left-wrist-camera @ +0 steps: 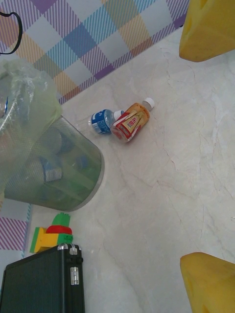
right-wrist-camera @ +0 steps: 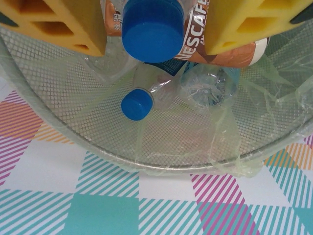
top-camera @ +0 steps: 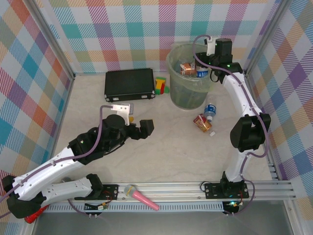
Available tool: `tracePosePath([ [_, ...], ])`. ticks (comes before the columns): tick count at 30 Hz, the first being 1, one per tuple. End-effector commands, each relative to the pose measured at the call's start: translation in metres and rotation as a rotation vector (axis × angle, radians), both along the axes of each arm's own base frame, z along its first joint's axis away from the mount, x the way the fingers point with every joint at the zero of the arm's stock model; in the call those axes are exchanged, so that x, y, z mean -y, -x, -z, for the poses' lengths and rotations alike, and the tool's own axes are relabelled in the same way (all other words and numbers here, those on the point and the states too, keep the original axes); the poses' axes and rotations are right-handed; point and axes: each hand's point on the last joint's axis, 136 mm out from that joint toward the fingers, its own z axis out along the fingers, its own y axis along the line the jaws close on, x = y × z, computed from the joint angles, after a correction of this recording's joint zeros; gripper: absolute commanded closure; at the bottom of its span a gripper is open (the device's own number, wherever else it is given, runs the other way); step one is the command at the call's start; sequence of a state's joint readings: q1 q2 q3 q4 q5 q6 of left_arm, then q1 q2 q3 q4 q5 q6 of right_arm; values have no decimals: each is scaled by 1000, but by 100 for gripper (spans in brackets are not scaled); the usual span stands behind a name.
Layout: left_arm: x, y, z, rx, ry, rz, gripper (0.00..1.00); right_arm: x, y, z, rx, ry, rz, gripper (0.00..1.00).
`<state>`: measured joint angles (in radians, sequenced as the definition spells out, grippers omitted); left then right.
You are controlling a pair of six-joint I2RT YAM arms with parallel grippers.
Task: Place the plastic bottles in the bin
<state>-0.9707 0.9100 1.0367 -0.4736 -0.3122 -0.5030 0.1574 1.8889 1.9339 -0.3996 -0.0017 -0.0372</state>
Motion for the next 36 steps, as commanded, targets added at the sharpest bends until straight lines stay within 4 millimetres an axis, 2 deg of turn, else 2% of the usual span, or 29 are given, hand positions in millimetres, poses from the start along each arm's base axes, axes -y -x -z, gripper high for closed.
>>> tracePosePath([
  [1, -9, 1, 0, 13, -12, -12, 0, -4, 6, -34, 60, -27, -8, 39],
  [3, -9, 1, 0, 14, -8, -12, 0, -3, 9, -48, 81, -39, -5, 26],
  [4, -9, 0, 0, 14, -8, -12, 0, -3, 11, -54, 89, -43, -5, 24],
  [9, -8, 1, 2, 11, -3, -11, 0, 1, 16, -74, 122, -52, 15, 25],
  [13, -10, 2, 1, 11, 1, -12, 0, 10, 9, -78, 131, -19, 59, 53],
  [16, -12, 3, 1, 12, 0, -16, 0, 11, 1, -71, 115, 4, 70, 70],
  [21, -18, 4, 1, 14, 0, -30, 0, 5, -9, -43, 38, 21, 37, 82],
  [24, -20, 5, 1, 14, 5, -32, 0, 2, -9, -22, -31, 20, 26, 75],
  [29, -19, 5, 3, 12, 8, -30, 0, 0, -2, 9, -116, 24, 9, 76],
  [36, -19, 6, 2, 11, 14, -26, 0, 2, 5, 8, -117, 26, 16, 77],
])
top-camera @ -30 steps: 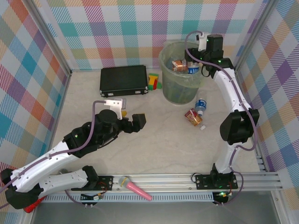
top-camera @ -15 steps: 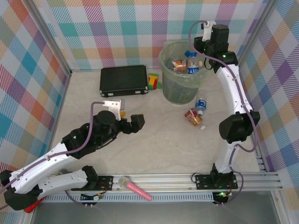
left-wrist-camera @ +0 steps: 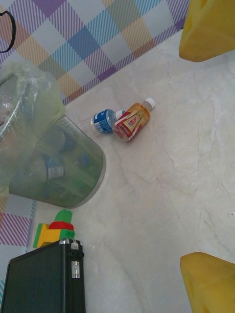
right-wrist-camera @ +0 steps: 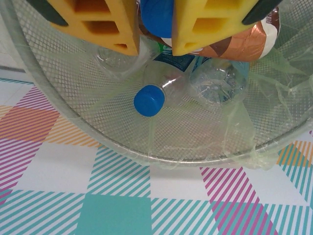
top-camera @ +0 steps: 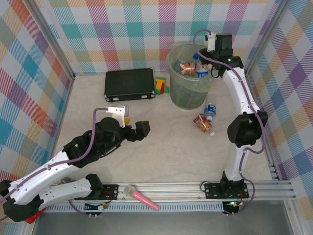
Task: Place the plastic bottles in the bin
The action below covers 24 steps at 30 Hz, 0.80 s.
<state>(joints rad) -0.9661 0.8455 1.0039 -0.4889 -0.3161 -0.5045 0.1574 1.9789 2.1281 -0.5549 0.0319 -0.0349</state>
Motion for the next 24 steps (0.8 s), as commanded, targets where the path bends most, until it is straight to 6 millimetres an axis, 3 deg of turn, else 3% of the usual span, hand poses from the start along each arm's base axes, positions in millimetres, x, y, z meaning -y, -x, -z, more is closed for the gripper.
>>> tracePosePath([
  [1, -6, -1, 3, 0, 4, -20, 0, -2, 16, 13, -70, 3, -11, 77],
  [12, -9, 2, 1, 2, 22, -21, 0, 11, 46, -3, -21, -9, 39, 78],
  [24, -12, 9, 1, -13, 59, -12, 0, 19, 68, 14, -84, -1, 73, 80],
])
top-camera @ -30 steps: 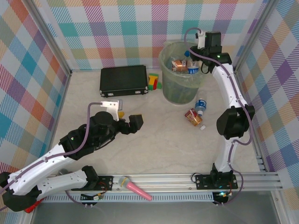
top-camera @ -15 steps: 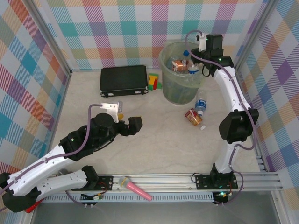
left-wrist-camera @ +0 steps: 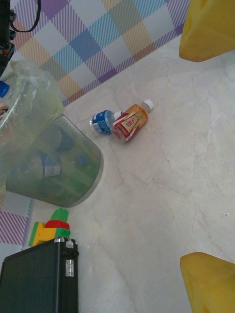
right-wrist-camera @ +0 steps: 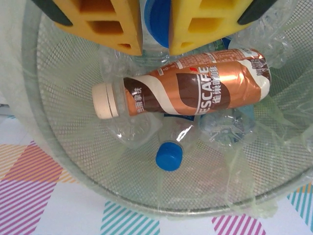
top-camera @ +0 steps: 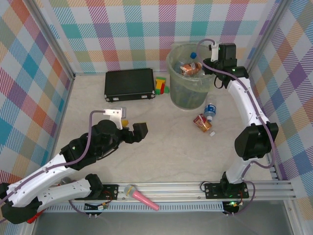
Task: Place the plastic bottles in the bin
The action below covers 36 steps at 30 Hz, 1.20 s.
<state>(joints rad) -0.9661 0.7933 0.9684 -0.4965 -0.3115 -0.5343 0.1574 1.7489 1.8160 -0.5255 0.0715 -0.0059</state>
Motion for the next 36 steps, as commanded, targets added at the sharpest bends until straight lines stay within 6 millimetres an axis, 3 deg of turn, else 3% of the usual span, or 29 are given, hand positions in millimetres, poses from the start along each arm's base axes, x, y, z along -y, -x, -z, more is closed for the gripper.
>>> tracePosePath([
  [1, -5, 2, -3, 1, 32, -7, 0, 4, 14, 2, -34, -6, 31, 79],
  [6, -6, 4, -4, -1, 43, -3, 0, 6, 23, -12, 3, -22, 35, 74],
  [12, 0, 4, -3, -12, 35, 15, 0, 3, 48, -56, 96, -89, 20, 49],
  [16, 8, 2, 0, -21, 29, 32, 0, 8, 73, -58, 84, -160, 62, 44],
  [18, 13, 0, 3, -27, 29, 39, 0, 10, 88, -46, 58, -203, 85, 38],
  [28, 40, -6, 15, -52, 15, 103, 0, 23, 182, 36, -75, -477, 252, 35],
  [36, 58, -10, 29, -81, 28, 131, 0, 31, 229, 111, -229, -694, 446, 31],
])
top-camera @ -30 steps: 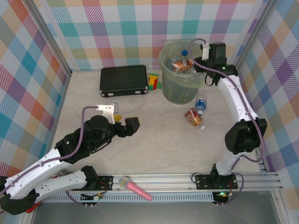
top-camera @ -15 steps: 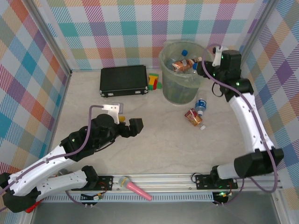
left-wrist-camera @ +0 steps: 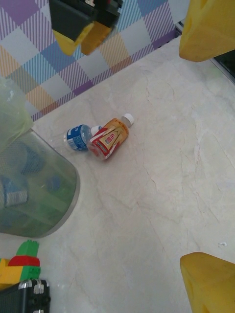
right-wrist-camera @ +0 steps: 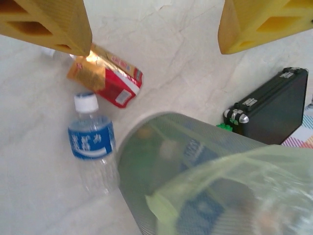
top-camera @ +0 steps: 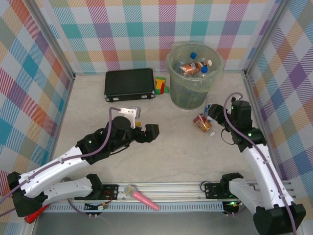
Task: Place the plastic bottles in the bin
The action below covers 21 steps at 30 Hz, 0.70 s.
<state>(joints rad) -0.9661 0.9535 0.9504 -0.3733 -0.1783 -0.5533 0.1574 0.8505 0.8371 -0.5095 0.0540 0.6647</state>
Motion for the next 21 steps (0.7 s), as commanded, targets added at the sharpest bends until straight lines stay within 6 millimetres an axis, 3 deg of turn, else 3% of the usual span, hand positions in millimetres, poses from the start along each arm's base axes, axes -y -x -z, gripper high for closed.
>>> tracePosePath([
  [1, 8, -3, 1, 3, 30, 18, 0, -1, 10, 28, -81, -181, 122, 30],
  [11, 7, -4, 5, 5, 29, 7, 0, 6, 30, 110, -211, -574, 466, 29],
  [21, 6, -5, 5, 12, 24, 3, 0, 11, 21, 155, -336, -725, 693, 33],
])
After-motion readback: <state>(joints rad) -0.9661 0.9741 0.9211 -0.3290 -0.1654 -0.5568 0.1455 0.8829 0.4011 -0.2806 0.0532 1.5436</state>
